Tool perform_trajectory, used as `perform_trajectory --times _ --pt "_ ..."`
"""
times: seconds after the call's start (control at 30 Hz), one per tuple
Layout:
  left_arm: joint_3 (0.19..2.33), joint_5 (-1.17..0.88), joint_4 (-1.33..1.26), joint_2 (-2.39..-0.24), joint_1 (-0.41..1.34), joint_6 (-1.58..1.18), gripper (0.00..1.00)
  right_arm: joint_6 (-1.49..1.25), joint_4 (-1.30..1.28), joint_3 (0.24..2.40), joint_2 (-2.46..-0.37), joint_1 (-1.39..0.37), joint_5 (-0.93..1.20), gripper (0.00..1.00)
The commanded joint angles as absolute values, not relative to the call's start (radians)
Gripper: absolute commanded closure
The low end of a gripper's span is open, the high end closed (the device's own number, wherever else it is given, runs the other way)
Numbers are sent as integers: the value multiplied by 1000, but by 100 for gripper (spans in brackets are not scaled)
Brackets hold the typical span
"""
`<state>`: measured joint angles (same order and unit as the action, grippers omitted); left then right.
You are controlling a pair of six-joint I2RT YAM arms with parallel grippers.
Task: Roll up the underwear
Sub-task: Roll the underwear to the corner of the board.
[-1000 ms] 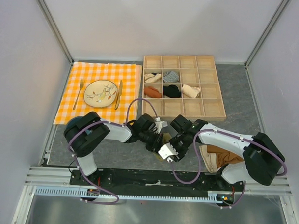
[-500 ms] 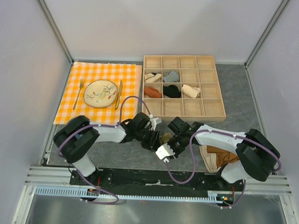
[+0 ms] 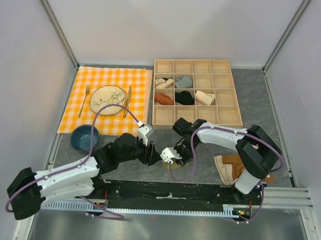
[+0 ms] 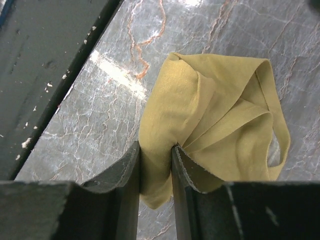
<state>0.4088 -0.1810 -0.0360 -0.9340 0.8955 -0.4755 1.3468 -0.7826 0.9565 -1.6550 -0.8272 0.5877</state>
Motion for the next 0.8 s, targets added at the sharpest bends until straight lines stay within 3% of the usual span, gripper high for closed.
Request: perform_trajectory --times 0.0,0.3,0.5,0.63,0.77 --pt "347 32 -57 -776 979 -351 44 1319 -955 1037 -1756 -786 699 74" --pt "341 153 -20 -689 992 -365 35 1308 -1075 1157 -1893 -733 713 75" --pt "273 247 -18 -562 991 -512 8 1284 -1091 1192 -1925 -732 721 75" --pt "219 135 -71 -491 991 -451 12 1270 -1100 1213 -1940 -732 719 75" --pt "259 49 -71 -567 996 -313 16 1255 -1108 1227 -1957 -730 712 75"
